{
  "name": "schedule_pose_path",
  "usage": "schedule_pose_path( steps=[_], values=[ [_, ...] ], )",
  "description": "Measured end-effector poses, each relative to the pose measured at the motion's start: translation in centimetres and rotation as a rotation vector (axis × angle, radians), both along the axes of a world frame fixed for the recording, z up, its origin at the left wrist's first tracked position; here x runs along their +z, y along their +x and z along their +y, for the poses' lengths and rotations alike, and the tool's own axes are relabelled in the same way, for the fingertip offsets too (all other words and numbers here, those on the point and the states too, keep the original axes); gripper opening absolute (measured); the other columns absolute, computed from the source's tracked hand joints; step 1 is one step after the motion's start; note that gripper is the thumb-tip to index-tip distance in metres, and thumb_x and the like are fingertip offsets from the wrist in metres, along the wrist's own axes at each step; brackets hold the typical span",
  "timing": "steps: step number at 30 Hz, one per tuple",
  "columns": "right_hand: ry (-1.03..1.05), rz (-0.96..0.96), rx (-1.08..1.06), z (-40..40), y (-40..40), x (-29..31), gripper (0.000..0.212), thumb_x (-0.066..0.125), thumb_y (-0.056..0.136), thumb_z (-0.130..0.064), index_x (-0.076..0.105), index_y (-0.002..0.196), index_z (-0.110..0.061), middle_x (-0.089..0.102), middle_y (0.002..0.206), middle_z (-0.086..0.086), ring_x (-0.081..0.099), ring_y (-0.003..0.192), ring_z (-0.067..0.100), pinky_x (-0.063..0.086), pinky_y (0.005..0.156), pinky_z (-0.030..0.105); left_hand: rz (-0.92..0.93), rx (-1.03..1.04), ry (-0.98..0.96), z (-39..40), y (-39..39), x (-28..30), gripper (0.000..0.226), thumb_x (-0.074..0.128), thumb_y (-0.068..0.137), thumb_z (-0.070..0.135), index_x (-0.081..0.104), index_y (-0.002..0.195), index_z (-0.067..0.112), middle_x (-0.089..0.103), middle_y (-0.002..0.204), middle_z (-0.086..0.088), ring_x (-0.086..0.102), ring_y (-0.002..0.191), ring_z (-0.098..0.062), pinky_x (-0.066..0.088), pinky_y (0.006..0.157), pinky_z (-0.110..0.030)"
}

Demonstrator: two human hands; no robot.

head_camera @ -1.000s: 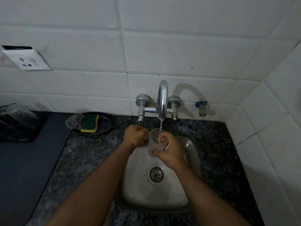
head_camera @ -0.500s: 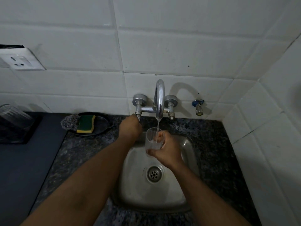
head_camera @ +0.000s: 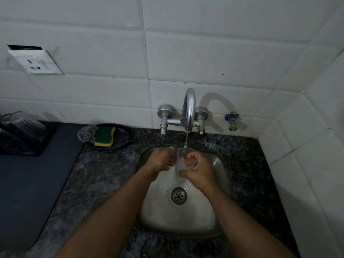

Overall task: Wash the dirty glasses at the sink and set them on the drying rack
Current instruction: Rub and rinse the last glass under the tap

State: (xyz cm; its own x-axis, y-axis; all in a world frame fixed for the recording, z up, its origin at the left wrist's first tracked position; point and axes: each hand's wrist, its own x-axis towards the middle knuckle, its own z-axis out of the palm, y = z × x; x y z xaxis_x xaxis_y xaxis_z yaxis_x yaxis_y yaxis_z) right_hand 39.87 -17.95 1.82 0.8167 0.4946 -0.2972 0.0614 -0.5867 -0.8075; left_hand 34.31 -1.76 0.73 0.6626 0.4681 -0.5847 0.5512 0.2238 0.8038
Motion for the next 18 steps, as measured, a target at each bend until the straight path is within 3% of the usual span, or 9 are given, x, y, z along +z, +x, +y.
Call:
schedule_pose_path(
  steps=[3, 6, 9, 13, 18],
  values=[
    [-0.108, 0.054, 0.185, 0.1, -0.6, 0.2, 0.068, 0.099, 0.054, -0.018, 0.067, 0.114, -0.026, 0.073, 0.101, -0.009, 0.070, 0.091, 0.010, 0.061, 0.080, 0.034, -0.128, -0.019, -0.131, -1.3, -1.2, 0.6, 0.043, 0.043, 0.110, 0.037, 0.077, 0.108, 0.011, 0.080, 0.097, -0.007, 0.075, 0.093, -0.024, 0.055, 0.081, -0.037],
    [-0.186, 0.024, 0.144, -0.7, -0.6, 0.3, 0.060, 0.098, 0.053, -0.020, 0.068, 0.103, -0.030, 0.071, 0.092, -0.012, 0.067, 0.081, 0.006, 0.058, 0.070, 0.028, -0.166, -0.028, -0.201, -1.9, -1.6, 0.5, 0.040, 0.042, 0.110, 0.035, 0.074, 0.114, 0.011, 0.080, 0.103, -0.009, 0.074, 0.102, -0.027, 0.056, 0.093, -0.041],
    [-0.277, 0.063, 0.287, -0.8, -0.8, 0.7, 0.049, 0.098, 0.049, -0.021, 0.074, 0.091, -0.030, 0.070, 0.078, -0.014, 0.065, 0.069, 0.001, 0.051, 0.057, 0.021, -0.138, -0.021, -0.225, -2.4, -1.8, 0.3, 0.035, 0.050, 0.107, 0.031, 0.073, 0.117, 0.006, 0.079, 0.103, -0.014, 0.074, 0.100, -0.031, 0.057, 0.095, -0.046],
    [-0.333, 0.075, 0.237, -0.4, -0.3, 1.3, 0.048, 0.091, 0.047, -0.034, 0.075, 0.092, -0.029, 0.075, 0.085, -0.011, 0.071, 0.077, 0.010, 0.061, 0.072, 0.031, -0.098, -0.102, -0.198, -2.8, -2.3, -0.2, 0.036, 0.060, 0.100, 0.036, 0.075, 0.116, 0.007, 0.078, 0.108, -0.015, 0.073, 0.100, -0.030, 0.056, 0.092, -0.045],
    [-0.437, 0.078, 0.315, -0.1, 0.5, 2.4, 0.041, 0.084, 0.057, -0.042, 0.074, 0.093, -0.025, 0.075, 0.087, -0.005, 0.072, 0.078, 0.016, 0.062, 0.079, 0.037, -0.126, -0.069, -0.237, -2.7, -2.9, -1.5, 0.038, 0.066, 0.097, 0.041, 0.076, 0.111, 0.006, 0.078, 0.105, -0.016, 0.075, 0.096, -0.030, 0.063, 0.083, -0.042]
  ],
)
